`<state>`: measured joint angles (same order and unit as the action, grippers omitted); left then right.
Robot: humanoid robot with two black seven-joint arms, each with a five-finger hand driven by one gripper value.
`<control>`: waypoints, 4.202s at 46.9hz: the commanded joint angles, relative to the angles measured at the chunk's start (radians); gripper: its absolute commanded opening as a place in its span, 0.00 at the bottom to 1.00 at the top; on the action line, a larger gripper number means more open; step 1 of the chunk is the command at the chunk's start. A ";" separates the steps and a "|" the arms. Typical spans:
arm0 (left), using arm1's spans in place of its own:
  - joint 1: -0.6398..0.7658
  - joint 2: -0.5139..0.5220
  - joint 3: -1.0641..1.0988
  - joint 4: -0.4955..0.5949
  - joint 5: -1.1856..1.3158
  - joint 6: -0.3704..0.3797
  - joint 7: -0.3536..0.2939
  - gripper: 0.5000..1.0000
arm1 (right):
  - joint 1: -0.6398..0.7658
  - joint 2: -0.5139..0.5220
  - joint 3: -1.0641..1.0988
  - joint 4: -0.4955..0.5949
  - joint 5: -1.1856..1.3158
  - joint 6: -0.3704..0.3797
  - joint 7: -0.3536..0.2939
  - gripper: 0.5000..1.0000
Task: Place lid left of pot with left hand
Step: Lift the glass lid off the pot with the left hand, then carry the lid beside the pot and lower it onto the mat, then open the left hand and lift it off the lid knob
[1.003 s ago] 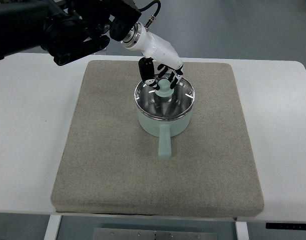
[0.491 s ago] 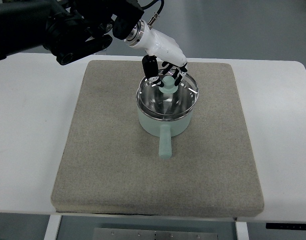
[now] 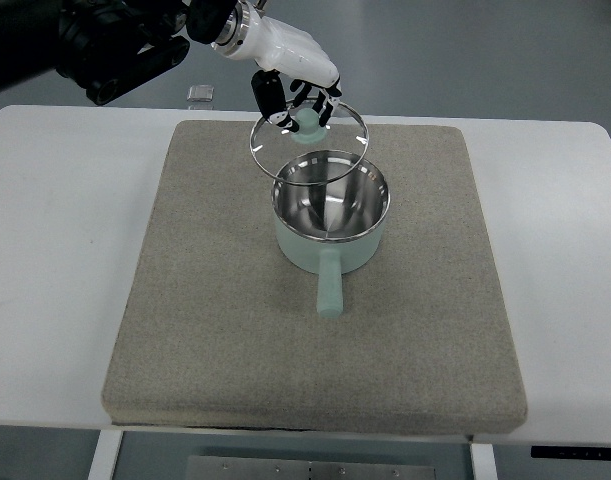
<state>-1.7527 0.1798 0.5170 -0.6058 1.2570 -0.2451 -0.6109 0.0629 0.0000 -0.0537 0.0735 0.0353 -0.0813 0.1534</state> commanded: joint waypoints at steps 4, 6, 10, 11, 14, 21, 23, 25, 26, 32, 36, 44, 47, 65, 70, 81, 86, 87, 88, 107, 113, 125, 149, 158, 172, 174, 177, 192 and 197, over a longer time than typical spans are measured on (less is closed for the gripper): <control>0.024 0.035 0.001 0.040 -0.002 0.000 0.000 0.00 | 0.000 0.000 0.000 0.000 0.000 0.000 0.000 0.84; 0.032 0.038 0.001 0.060 -0.002 0.000 0.000 0.00 | 0.000 0.000 0.000 0.000 0.000 0.000 0.000 0.84; 0.050 0.061 0.003 0.093 -0.002 0.000 0.000 0.00 | 0.000 0.000 0.000 0.000 0.000 0.000 0.000 0.84; 0.053 0.069 0.003 0.096 -0.002 0.000 0.000 0.00 | 0.000 0.000 0.000 0.000 0.000 0.000 0.000 0.84; 0.062 0.090 0.003 0.100 -0.002 0.000 0.000 0.00 | 0.000 0.000 0.000 0.000 0.000 0.000 0.000 0.84; 0.082 0.138 0.003 0.100 -0.002 0.000 0.000 0.00 | 0.000 0.000 0.000 0.000 0.000 0.000 0.000 0.84; 0.087 0.150 0.003 0.100 0.001 0.000 0.000 0.00 | 0.000 0.000 0.000 0.000 0.000 0.000 0.000 0.84; 0.088 0.161 0.003 0.100 0.001 0.000 0.000 0.00 | 0.000 0.000 0.000 0.000 0.000 0.000 0.000 0.84; 0.091 0.165 0.003 0.098 0.002 0.000 0.000 0.00 | 0.000 0.000 0.000 0.000 0.000 0.000 0.000 0.84; 0.101 0.190 0.003 0.093 0.007 0.001 0.000 0.00 | 0.000 0.000 0.000 0.000 0.000 0.000 0.000 0.84; 0.111 0.202 0.003 0.092 0.010 0.004 0.000 0.00 | 0.000 0.000 0.000 0.000 0.000 0.000 0.000 0.84; 0.147 0.204 0.005 0.100 0.013 0.007 0.000 0.00 | 0.000 0.000 0.000 0.000 0.000 0.000 0.000 0.84; 0.165 0.201 0.003 0.101 0.013 0.009 0.000 0.00 | 0.000 0.000 0.000 0.000 0.000 0.000 0.000 0.84; 0.243 0.170 0.001 0.121 0.013 0.032 0.000 0.00 | 0.000 0.000 0.000 0.000 0.000 0.000 0.000 0.84; 0.271 0.150 0.001 0.132 0.012 0.035 0.000 0.00 | 0.000 0.000 0.000 0.000 0.000 0.000 0.000 0.84; 0.289 0.116 0.000 0.127 0.012 0.035 0.000 0.00 | 0.000 0.000 0.000 0.000 0.000 0.000 0.000 0.84; 0.288 0.102 0.000 0.129 0.012 0.035 0.000 0.00 | 0.000 0.000 0.000 0.000 0.000 0.000 0.000 0.84; 0.288 0.101 0.000 0.129 0.012 0.035 0.000 0.00 | 0.000 0.000 0.000 0.000 0.000 0.000 0.000 0.84; 0.286 0.099 0.000 0.130 0.010 0.035 0.000 0.00 | 0.000 0.000 0.000 0.000 0.000 0.000 0.000 0.84; 0.283 0.093 0.001 0.132 0.012 0.035 0.000 0.00 | 0.000 0.000 0.000 0.002 0.000 0.000 0.000 0.84; 0.288 0.087 0.000 0.132 0.012 0.035 0.000 0.00 | 0.000 0.000 0.000 0.000 0.000 0.000 0.000 0.84; 0.297 0.087 0.024 0.126 0.016 0.032 0.000 0.00 | 0.000 0.000 0.000 0.000 0.000 0.000 0.000 0.84; 0.309 0.086 0.020 0.116 -0.021 0.049 0.000 0.83 | 0.000 0.000 0.000 0.000 0.000 0.000 0.000 0.84; 0.308 0.086 0.017 0.116 -0.022 0.049 0.000 0.94 | 0.000 0.000 0.000 0.000 0.000 0.000 0.000 0.84; 0.291 0.101 -0.104 0.123 -0.070 0.046 0.000 0.98 | 0.000 0.000 0.000 0.000 0.000 0.000 0.000 0.84; 0.291 0.101 -0.120 0.127 -0.080 0.046 0.000 0.98 | 0.000 0.000 0.000 0.000 0.000 0.000 0.000 0.84; 0.295 0.104 -0.133 0.133 -0.096 0.047 0.000 0.98 | 0.000 0.000 0.000 0.000 0.000 0.000 0.000 0.84; 0.375 0.034 -0.163 0.362 -0.359 0.059 0.000 0.98 | 0.000 0.000 0.000 0.000 0.000 0.000 0.000 0.84; 0.418 -0.019 -0.175 0.490 -0.474 0.055 0.000 0.98 | 0.000 0.000 0.000 0.000 0.000 0.000 0.000 0.84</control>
<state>-1.3640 0.1950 0.3503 -0.1886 0.8566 -0.1861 -0.6109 0.0629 0.0000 -0.0537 0.0736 0.0353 -0.0813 0.1534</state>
